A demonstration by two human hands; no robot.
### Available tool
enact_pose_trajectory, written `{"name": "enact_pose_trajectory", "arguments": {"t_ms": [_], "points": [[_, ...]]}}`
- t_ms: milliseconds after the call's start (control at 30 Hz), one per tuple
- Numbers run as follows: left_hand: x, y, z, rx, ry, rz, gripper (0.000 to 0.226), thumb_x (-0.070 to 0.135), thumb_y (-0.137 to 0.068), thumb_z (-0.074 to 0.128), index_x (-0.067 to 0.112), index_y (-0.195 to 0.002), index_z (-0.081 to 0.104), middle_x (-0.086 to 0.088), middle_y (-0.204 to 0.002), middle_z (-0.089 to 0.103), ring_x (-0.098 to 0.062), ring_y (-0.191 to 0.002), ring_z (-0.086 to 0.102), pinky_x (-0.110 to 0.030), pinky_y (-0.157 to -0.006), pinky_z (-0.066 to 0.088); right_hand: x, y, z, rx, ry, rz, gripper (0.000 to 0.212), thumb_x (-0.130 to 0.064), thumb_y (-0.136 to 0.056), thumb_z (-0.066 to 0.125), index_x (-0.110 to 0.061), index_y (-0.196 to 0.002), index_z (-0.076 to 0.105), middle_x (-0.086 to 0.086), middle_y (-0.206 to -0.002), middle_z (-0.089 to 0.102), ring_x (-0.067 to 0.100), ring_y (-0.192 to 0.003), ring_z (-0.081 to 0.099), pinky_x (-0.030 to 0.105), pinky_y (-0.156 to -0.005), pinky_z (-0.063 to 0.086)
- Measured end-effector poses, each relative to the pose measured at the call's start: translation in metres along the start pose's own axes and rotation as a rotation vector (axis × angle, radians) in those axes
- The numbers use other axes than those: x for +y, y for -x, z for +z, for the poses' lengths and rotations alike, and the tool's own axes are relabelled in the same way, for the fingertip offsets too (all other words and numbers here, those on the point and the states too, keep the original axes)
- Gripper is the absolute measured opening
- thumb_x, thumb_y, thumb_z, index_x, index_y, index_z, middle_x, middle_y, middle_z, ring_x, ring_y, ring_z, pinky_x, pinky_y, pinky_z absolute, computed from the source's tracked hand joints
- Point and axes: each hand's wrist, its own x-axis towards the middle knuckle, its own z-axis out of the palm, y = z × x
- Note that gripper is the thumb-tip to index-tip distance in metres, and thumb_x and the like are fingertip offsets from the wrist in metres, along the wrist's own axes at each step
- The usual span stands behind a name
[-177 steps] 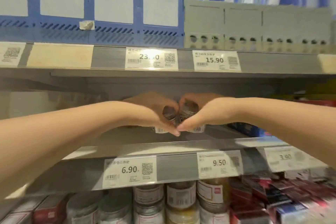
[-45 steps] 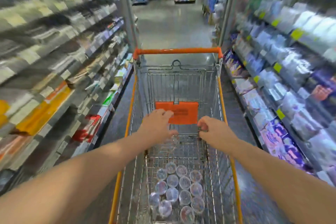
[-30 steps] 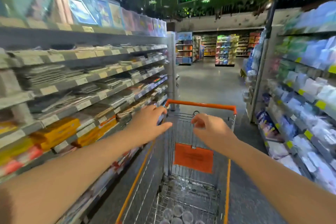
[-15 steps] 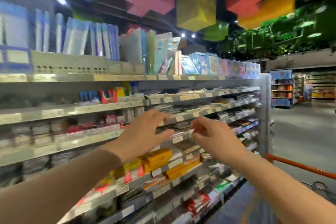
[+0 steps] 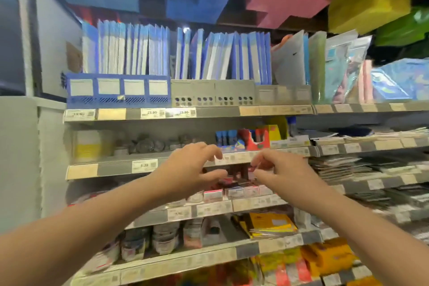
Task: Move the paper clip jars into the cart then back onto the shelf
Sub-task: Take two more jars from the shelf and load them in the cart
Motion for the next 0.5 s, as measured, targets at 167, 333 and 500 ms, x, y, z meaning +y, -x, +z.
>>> {"name": "enact_pose_trajectory", "arguments": {"t_ms": [167, 333, 500], "points": [[-0.083, -0.028, 0.017, -0.027, -0.064, -0.055, 0.036, 0.051, -0.088, 0.049, 0.03, -0.118, 0.049, 0.012, -0.111, 0.056, -0.006, -0.104, 0.049, -0.03, -0.093, 0.04, 0.006, -0.081, 0.058, -0.047, -0.008, -0.098, 0.014, -0.025, -0.09, 0.053, -0.029, -0.102, 0.058, -0.016, -0.093, 0.061, 0.002, -0.086, 0.057, 0.024, -0.075, 0.05], [-0.156, -0.066, 0.044, -0.049, -0.08, -0.122, 0.038, 0.048, -0.088, 0.053, 0.032, -0.122, 0.047, 0.017, -0.107, 0.052, -0.001, -0.102, 0.048, -0.021, -0.091, 0.038, 0.039, -0.166, 0.107, -0.088, 0.072, -0.188, 0.012, -0.033, -0.089, 0.053, -0.04, -0.099, 0.052, -0.021, -0.093, 0.057, 0.005, -0.091, 0.058, 0.03, -0.082, 0.05], [-0.22, -0.114, 0.068, -0.158, -0.108, -0.18, 0.044, 0.049, -0.086, 0.057, 0.036, -0.126, 0.043, 0.017, -0.114, 0.05, 0.004, -0.101, 0.043, -0.011, -0.086, 0.031, 0.072, -0.259, 0.144, -0.186, 0.113, -0.29, 0.015, -0.03, -0.089, 0.053, -0.035, -0.103, 0.054, -0.018, -0.092, 0.058, 0.005, -0.091, 0.054, 0.021, -0.078, 0.043]]}}
